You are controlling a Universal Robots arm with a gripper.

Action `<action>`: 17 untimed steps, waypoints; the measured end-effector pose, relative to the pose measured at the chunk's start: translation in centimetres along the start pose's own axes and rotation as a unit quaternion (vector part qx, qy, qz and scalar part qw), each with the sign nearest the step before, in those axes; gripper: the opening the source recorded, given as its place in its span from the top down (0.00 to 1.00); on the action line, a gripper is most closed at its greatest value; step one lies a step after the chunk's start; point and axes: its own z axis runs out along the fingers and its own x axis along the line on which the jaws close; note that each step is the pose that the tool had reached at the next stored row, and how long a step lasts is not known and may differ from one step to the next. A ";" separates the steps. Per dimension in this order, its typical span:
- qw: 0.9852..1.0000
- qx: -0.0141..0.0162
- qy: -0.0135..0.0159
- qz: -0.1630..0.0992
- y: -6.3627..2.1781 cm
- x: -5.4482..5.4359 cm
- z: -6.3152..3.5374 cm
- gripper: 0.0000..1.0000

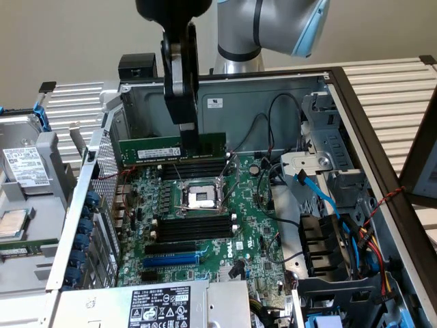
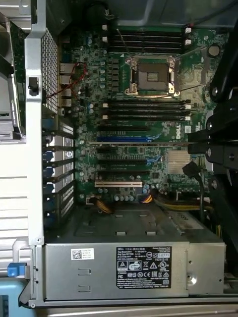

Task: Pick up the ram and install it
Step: 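Pick up the ram and move it above insertion slot, then insert the ram into the slot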

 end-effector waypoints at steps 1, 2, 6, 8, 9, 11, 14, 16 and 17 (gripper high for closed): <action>1.000 0.000 0.000 0.000 0.00 0.0 0.00 0.88; 1.000 0.000 0.000 0.000 0.00 0.0 0.00 0.88; 1.000 0.000 0.000 0.000 0.00 0.0 0.00 0.88; 1.000 0.000 0.000 0.000 -0.01 0.0 0.00 0.88; 1.000 0.000 0.000 0.000 0.00 0.0 0.00 0.88; 1.000 0.000 0.000 0.000 -0.01 0.0 0.00 0.88; 1.000 0.000 -0.001 0.000 -0.05 0.0 0.01 0.88; 1.000 0.000 -0.006 0.000 -1.09 -0.2 0.15 0.88; 1.000 0.000 -0.008 0.000 -1.52 -0.6 0.56 0.88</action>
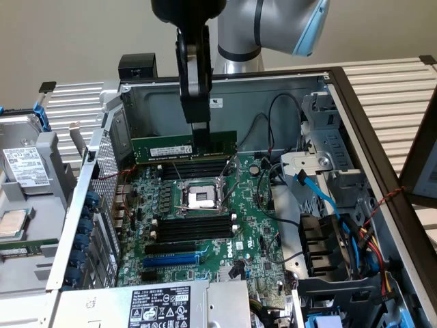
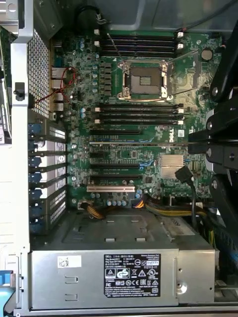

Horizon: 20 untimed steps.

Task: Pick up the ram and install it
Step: 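Insert the ram into the slot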

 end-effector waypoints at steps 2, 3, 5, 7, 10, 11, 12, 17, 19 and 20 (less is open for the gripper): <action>1.000 0.000 0.000 0.000 -0.21 -0.5 0.36 0.88; 1.000 0.000 -0.001 0.000 -0.31 -0.7 0.54 0.88; 1.000 0.000 -0.001 0.000 -0.50 -1.2 0.88 0.88; 1.000 0.000 -0.001 0.000 -0.71 -1.7 1.24 0.88; 1.000 0.000 -0.002 0.000 -0.99 -2.2 1.78 0.88; 1.000 0.000 -0.002 0.000 -1.06 -2.4 1.97 0.88; 1.000 0.000 -0.002 0.000 -1.11 -2.6 2.15 0.88; 1.000 0.000 -0.002 0.000 -1.27 -3.6 3.03 0.88; 1.000 0.000 -0.002 0.000 -1.25 -4.1 3.38 0.88; 1.000 0.000 -0.002 0.000 -1.24 -4.4 3.56 0.88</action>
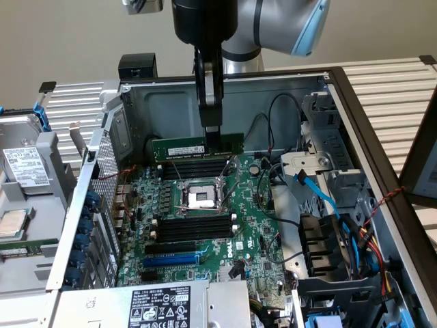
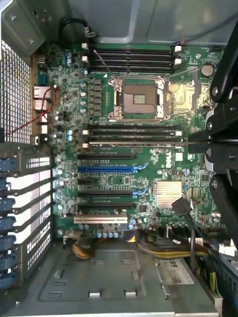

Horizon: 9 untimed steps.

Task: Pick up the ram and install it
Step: 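Insert the ram into the slot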

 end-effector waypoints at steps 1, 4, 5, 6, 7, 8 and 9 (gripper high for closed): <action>1.000 0.000 0.000 0.000 0.02 -0.3 0.18 0.88; 1.000 0.000 0.000 0.002 0.07 -0.8 0.73 0.88; 1.000 0.000 0.000 0.003 0.09 -0.8 0.89 0.88; 1.000 0.000 0.000 0.005 0.13 -0.8 1.06 0.88; 1.000 0.000 0.000 0.007 0.18 -0.8 1.24 0.88; 1.000 0.000 0.000 0.010 0.24 -0.9 1.43 0.88; 1.000 0.000 0.000 0.012 0.30 -0.9 1.61 0.88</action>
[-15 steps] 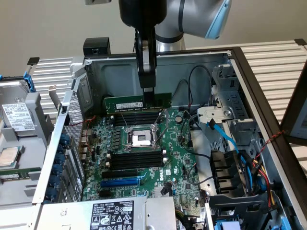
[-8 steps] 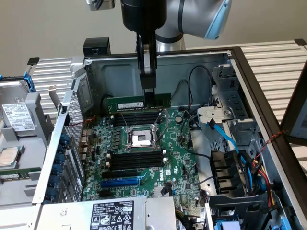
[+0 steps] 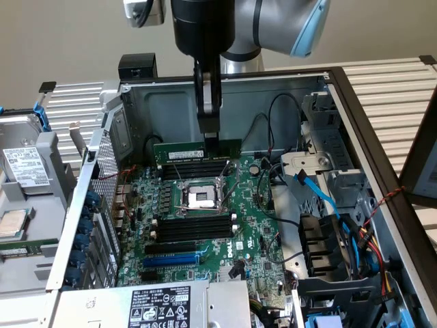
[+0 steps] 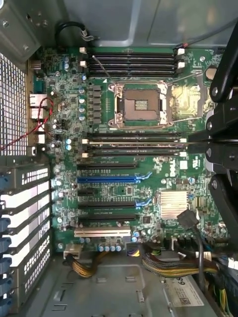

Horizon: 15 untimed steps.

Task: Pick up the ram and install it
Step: 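Insert the ram into the slot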

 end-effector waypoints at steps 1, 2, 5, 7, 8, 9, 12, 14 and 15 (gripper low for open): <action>1.000 0.000 0.000 0.002 0.06 0.0 0.17 0.88; 1.000 0.000 0.000 0.004 0.13 -0.1 0.36 0.88; 1.000 0.000 0.000 0.009 0.36 -0.2 0.88 0.88; 1.000 0.000 0.000 0.012 0.52 -0.2 1.24 0.88; 1.000 0.000 0.000 0.012 0.57 -0.2 1.43 0.88; 1.000 0.000 0.000 0.012 0.63 -0.2 1.61 0.88; 1.000 0.000 0.000 0.012 0.77 -0.2 2.14 0.88; 1.000 0.000 0.000 0.012 0.86 -0.2 2.52 0.88; 1.000 0.001 0.000 0.012 0.91 -0.2 2.70 0.88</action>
